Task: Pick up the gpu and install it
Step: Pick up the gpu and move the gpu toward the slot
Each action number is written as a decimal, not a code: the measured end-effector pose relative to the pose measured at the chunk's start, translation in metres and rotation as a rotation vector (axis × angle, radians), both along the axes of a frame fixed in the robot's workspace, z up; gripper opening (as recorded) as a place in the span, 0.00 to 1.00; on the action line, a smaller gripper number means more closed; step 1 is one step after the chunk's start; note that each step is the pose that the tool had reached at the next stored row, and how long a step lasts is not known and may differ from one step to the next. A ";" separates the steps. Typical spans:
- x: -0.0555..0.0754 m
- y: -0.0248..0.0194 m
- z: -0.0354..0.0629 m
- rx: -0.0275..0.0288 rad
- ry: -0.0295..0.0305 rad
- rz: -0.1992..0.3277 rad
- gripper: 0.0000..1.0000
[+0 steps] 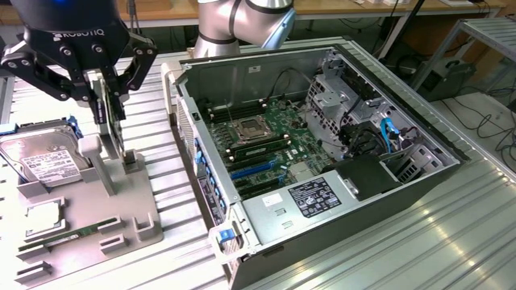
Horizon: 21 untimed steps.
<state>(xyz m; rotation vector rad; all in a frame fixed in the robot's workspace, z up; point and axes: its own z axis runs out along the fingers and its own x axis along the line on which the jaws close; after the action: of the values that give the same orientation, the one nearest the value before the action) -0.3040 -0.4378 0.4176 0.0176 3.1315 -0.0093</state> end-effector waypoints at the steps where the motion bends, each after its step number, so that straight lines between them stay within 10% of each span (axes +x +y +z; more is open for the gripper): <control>1: 0.000 0.0000 0.0000 0.0000 0.0000 0.000 0.28; 21: 0.019 0.0000 0.0000 0.0000 0.0000 0.000 0.28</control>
<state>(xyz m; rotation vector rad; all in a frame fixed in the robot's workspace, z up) -0.2848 -0.4378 0.4176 0.0177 3.1315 -0.0094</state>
